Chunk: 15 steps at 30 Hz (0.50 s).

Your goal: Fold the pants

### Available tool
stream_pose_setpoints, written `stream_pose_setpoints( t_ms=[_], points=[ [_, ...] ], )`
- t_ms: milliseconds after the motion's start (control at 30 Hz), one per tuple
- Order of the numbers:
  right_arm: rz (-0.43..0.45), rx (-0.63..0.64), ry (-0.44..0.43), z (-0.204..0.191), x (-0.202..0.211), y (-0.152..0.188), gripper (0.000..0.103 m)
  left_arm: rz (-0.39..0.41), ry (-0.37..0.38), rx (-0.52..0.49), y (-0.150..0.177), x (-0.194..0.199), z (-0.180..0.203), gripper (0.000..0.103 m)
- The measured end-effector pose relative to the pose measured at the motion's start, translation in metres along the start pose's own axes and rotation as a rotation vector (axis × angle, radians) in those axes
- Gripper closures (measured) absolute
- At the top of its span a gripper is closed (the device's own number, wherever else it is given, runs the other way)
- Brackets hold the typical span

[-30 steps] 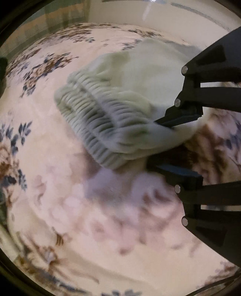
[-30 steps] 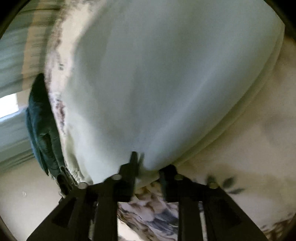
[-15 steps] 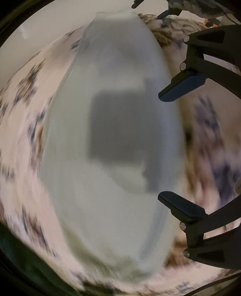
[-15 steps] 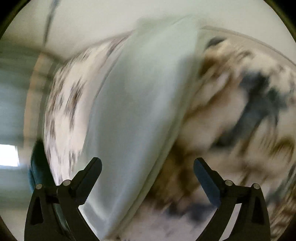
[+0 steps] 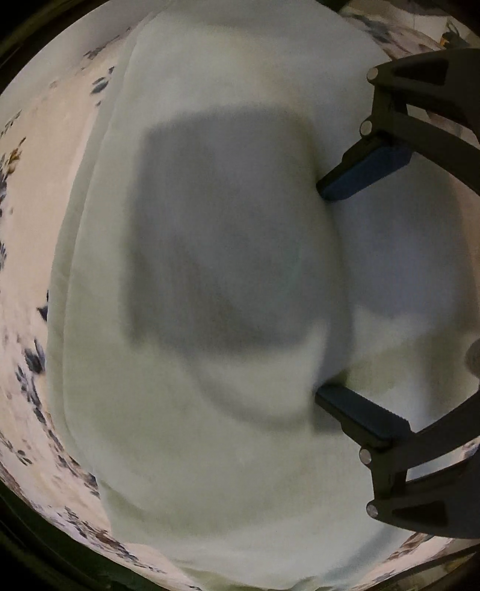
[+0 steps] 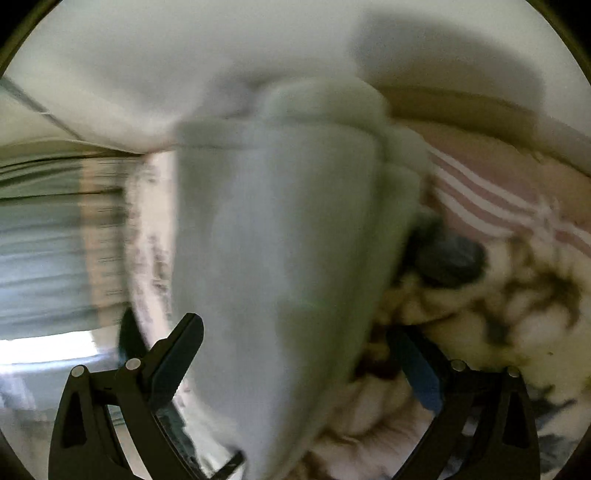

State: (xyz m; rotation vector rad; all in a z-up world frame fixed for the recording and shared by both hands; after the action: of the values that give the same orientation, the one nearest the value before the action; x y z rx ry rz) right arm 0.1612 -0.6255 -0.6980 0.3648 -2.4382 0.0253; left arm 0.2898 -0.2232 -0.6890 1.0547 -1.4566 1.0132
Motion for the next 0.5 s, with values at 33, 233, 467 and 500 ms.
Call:
stream_pose_setpoints(
  t_ms=[33,233,467,500],
  points=[
    [0.015,0.01,-0.035,-0.005,0.003,-0.003,0.003,0.004,-0.004,0.005,0.0,-0.001,0.002,0.0],
    [0.009,-0.078,-0.051,0.01,-0.02,-0.014,0.002,-0.012,-0.004,0.02,0.005,-0.001,0.003,0.0],
    [0.055,0.153,0.017,-0.041,-0.002,-0.006,0.079,0.08,-0.018,0.05,-0.005,0.044,-0.003,0.0],
    [0.045,0.181,0.065,-0.04,-0.005,-0.008,0.073,0.095,-0.029,0.048,-0.005,0.049,-0.003,0.0]
  ],
)
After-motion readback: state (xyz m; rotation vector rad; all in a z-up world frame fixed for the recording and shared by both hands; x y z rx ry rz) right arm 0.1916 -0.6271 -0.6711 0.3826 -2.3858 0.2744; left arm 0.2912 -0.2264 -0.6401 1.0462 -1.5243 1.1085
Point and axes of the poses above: each gripper's, at about its wrist camera, not at the fingertips, and x roughly against the way its jaws point, z to its right, y to its underside, the point moved 7 cm from there along -x, roughly the way its jaws point, and after that the axes turned 5 degrees about -y, right-handed, at the moved point
